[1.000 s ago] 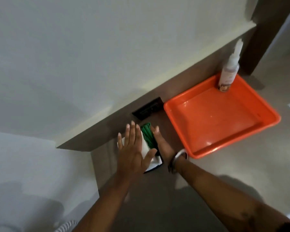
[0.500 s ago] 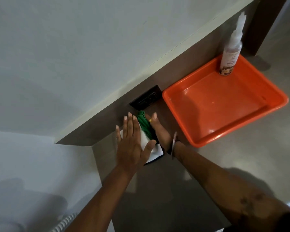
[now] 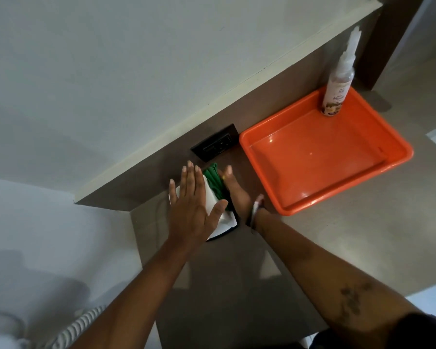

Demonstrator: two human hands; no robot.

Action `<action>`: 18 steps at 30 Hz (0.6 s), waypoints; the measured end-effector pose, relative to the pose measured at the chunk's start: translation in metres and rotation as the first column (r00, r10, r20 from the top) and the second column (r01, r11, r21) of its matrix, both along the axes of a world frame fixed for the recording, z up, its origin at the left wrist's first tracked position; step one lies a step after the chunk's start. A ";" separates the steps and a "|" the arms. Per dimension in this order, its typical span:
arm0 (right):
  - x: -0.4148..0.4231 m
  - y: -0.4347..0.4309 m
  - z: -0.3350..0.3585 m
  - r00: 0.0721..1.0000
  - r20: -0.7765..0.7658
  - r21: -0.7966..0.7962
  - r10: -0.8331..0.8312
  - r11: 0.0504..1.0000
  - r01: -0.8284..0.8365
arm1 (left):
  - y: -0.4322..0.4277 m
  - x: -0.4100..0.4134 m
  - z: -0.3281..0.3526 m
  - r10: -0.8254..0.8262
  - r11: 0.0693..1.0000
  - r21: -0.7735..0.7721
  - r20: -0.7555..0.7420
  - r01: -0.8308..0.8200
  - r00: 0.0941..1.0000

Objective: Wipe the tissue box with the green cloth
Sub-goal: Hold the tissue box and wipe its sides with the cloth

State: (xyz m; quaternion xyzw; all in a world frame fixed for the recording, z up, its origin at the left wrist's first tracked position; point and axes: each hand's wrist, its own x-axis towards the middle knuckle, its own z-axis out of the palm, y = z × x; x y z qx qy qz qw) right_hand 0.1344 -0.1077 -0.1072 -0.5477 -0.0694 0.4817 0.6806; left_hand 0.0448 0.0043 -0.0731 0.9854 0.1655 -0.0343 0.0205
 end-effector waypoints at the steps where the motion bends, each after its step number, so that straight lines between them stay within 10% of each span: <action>1: 0.004 0.003 -0.002 0.999 0.014 -0.016 0.034 0.999 -0.034 | 0.000 0.000 0.000 0.006 1.000 0.002 -0.005 -0.006 1.000; 7: -0.044 -0.035 -0.015 0.992 0.108 0.055 -0.071 0.996 0.065 | 0.002 0.001 0.000 0.020 0.998 -0.053 0.004 -0.020 1.000; 14: -0.063 -0.057 -0.013 0.842 0.516 -0.236 0.158 0.971 -0.038 | 0.010 0.007 -0.003 0.092 0.977 -0.192 -0.029 -0.096 0.995; 18: -0.044 -0.071 -0.005 0.978 0.197 -0.257 -0.065 0.960 0.116 | 0.016 0.013 0.009 0.133 0.927 -0.330 -0.157 -0.179 0.979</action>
